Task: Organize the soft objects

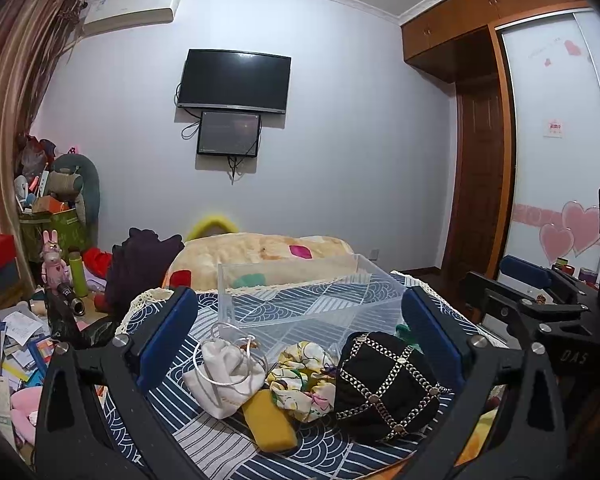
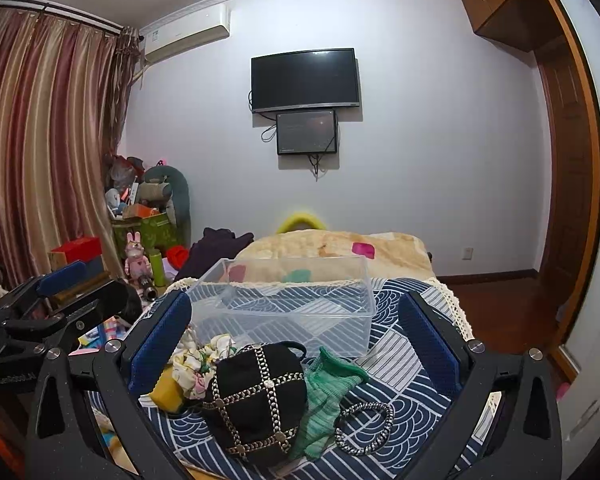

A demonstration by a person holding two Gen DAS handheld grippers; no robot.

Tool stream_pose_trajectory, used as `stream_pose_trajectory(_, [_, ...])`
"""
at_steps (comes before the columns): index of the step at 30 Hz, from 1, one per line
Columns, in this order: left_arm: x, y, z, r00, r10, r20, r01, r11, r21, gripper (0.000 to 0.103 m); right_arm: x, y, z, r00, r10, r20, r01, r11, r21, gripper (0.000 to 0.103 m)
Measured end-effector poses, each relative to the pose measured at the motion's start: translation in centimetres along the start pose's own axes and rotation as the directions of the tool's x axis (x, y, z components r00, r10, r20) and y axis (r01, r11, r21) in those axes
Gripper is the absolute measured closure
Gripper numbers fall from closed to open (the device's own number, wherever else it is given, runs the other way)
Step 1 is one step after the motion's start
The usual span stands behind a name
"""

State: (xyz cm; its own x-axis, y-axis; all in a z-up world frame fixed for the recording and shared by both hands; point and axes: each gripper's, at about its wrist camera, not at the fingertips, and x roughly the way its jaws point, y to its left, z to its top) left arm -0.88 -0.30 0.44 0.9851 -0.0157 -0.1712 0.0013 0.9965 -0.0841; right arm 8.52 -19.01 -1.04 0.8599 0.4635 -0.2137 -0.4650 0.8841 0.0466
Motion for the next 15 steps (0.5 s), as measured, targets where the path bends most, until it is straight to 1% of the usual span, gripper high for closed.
stream_pose_trajectory(15, [0.08,-0.04,-0.04,1.000,-0.002,-0.004,0.002,1.000,0.002,0.000,-0.17,0.11,0.06,1.000,0.003,0.002,-0.003,1.000,0.000,0.000])
